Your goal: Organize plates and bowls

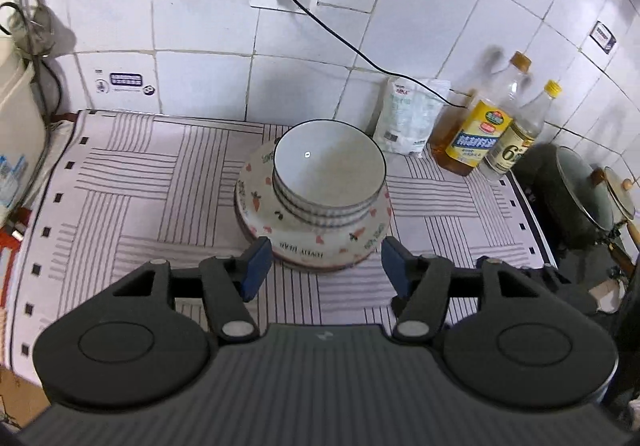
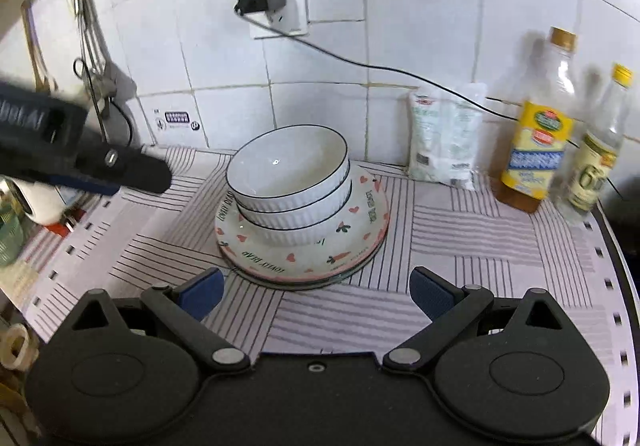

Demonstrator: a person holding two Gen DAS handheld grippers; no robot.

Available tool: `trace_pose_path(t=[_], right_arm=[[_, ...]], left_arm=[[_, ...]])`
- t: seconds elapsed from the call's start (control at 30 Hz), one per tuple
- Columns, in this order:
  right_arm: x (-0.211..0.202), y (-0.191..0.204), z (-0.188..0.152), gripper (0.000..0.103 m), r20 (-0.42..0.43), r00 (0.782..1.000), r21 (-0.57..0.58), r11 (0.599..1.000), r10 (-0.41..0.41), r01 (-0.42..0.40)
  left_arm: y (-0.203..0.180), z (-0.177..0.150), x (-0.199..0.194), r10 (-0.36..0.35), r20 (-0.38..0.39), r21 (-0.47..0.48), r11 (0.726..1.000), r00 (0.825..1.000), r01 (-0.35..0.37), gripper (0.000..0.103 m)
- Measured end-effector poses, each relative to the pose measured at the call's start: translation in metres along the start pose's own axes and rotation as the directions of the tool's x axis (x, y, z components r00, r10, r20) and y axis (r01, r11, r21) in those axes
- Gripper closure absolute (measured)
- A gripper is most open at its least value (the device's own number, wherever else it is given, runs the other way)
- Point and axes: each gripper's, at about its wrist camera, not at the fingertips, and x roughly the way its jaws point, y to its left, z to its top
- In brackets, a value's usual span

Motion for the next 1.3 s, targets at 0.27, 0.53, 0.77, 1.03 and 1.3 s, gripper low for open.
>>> trace_pose_path(t=[0.27, 0.53, 0.77, 1.03, 1.3], right_arm=[[-0.068, 0.005, 0.007, 0.002, 0.01, 0.997, 0.014, 0.997, -0.07, 0.07], [-0.121, 0.019, 0.003, 0.002, 0.073, 0.99, -0.019, 0.992, -0.124, 0.126], [-0.162, 0.038, -0.009, 0.002, 0.16, 0.972, -0.078, 0.98, -0.169, 0.183], [-0.184, 0.043, -0.016, 0.001, 0.205, 0.954, -0.059, 0.97, -0.218, 0.235], [-0.193, 0.05, -0.026, 0.001, 0.204, 0.954, -0.049, 0.971, -0.218, 0.233]], left_arm=[[-0.01, -0.022, -0.058, 0.04, 0.032, 0.052, 0.998, 0.999, -0.042, 0.028], [-0.017, -0.043, -0.101, 0.094, 0.064, 0.091, 0.991, 0.993, -0.1, 0.015], [-0.022, -0.06, -0.124, 0.116, 0.105, 0.111, 0.986, 0.988, -0.128, 0.001], [-0.026, -0.072, -0.139, 0.175, 0.106, 0.115, 0.976, 0.979, -0.187, 0.0], [-0.036, -0.085, -0.164, 0.233, 0.151, 0.128, 0.959, 0.961, -0.252, 0.0]])
